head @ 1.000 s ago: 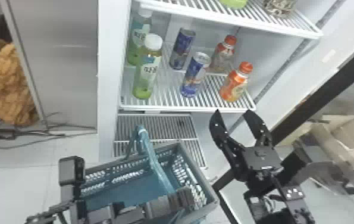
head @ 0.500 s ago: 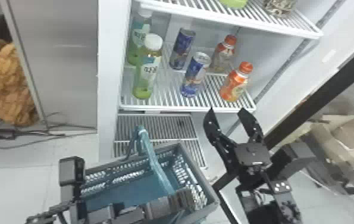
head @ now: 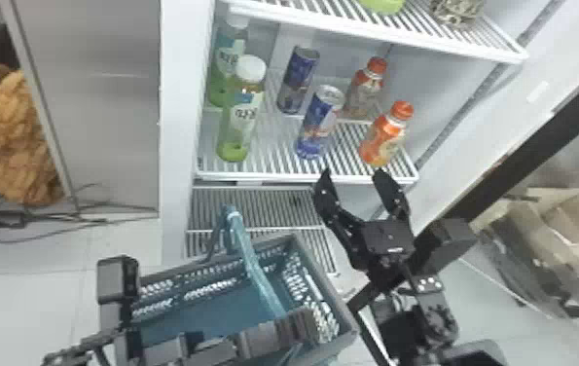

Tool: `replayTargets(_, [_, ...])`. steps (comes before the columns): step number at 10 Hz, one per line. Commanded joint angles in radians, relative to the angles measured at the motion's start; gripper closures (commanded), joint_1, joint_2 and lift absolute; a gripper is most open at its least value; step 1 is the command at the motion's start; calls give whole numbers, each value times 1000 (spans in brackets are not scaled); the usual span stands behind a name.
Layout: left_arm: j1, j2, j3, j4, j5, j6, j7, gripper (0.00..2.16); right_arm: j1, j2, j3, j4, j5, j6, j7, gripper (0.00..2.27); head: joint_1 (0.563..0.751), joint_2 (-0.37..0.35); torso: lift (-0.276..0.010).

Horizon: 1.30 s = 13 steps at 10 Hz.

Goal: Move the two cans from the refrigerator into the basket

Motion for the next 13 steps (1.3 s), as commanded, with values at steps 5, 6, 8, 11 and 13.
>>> replayTargets(5, [-2, 0, -2, 2, 2, -2, 1, 1182, -175, -28, 49, 184, -8, -55, 3, 202, 695, -350, -276])
replayTargets(6, [-2, 0, -4, 2, 4, -2, 1, 1181, -205, -35, 64, 218, -16, -65, 3, 202, 695, -350, -276])
replayTargets(8, [-2, 0, -4, 2, 4, 0, 3, 1182, -259, -40, 80, 275, -18, -78, 3, 202, 695, -350, -276])
replayTargets(11, [-5, 0, -8, 7, 8, -5, 3, 1181, -347, -49, 98, 368, -18, -119, 9, 206, 695, -350, -276])
replayTargets(13, [-5, 0, -10, 10, 10, -5, 3, 1181, -396, -55, 120, 422, -20, -134, 15, 209, 695, -350, -276])
